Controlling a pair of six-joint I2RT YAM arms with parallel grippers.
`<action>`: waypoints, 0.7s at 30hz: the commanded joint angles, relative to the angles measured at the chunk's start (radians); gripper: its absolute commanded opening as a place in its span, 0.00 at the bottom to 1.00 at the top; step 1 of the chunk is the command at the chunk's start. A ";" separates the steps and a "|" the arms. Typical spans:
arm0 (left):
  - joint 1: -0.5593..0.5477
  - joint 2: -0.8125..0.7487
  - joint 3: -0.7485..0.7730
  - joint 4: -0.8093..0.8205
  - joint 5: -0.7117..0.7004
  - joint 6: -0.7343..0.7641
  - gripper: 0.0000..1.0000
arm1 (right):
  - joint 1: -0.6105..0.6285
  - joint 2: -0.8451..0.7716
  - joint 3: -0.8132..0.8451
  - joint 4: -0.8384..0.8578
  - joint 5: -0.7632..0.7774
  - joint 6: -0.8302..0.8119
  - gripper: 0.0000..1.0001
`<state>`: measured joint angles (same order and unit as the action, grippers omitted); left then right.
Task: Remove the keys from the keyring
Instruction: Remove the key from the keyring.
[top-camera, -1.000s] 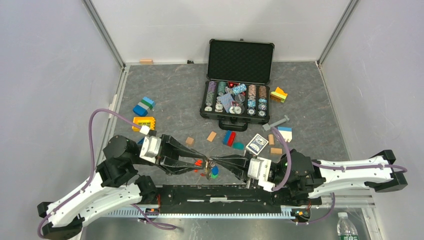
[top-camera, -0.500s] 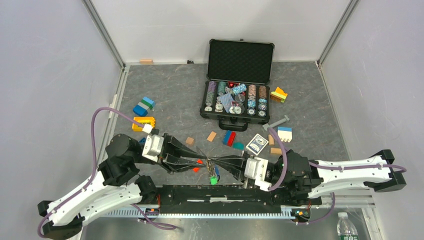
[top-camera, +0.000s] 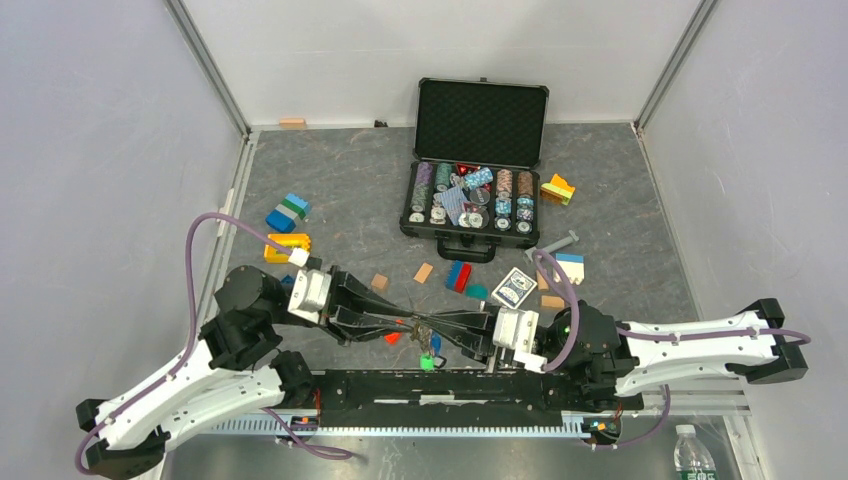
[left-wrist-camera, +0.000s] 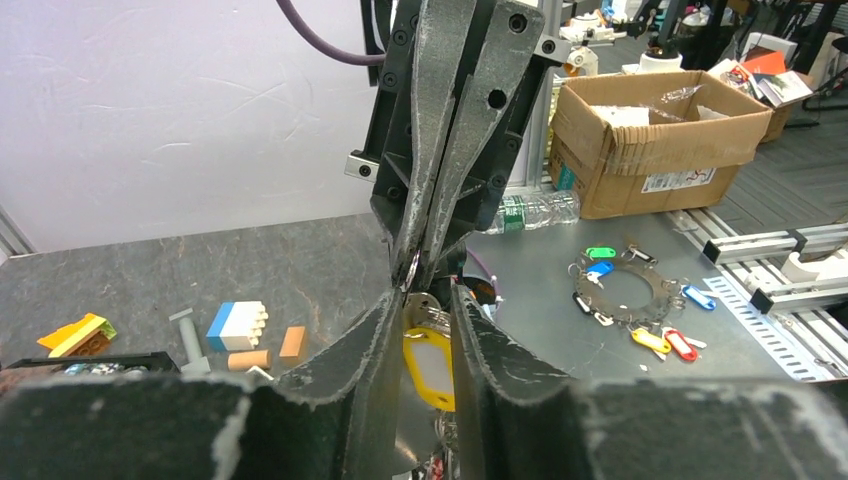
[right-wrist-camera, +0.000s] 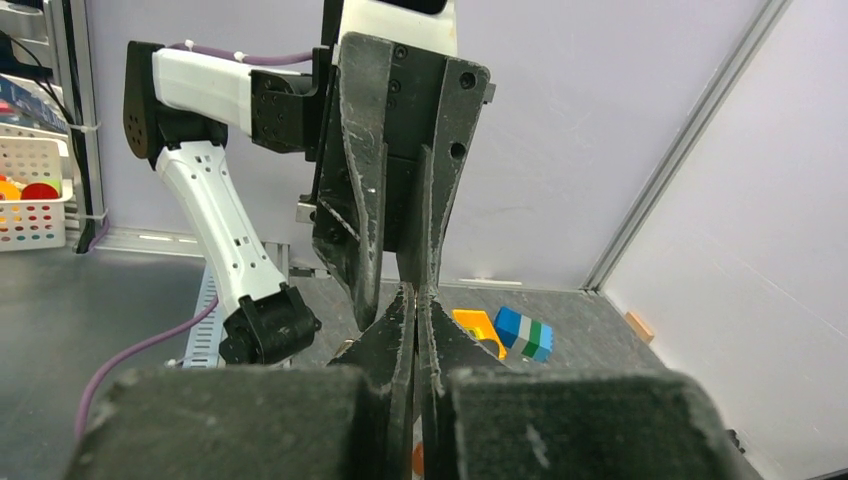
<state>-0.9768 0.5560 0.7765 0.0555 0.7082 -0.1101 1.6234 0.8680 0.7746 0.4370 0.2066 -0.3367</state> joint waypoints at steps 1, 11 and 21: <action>0.000 0.030 0.009 0.015 -0.010 0.033 0.29 | 0.007 0.021 0.008 0.101 -0.033 0.035 0.00; 0.000 0.037 0.002 0.058 -0.010 0.019 0.11 | 0.008 0.032 -0.009 0.121 -0.019 0.056 0.00; 0.000 0.005 -0.023 0.075 -0.017 0.044 0.02 | 0.007 -0.002 -0.032 0.126 -0.010 0.059 0.01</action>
<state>-0.9768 0.5705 0.7677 0.0849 0.7147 -0.1101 1.6234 0.8848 0.7544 0.5163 0.2153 -0.2916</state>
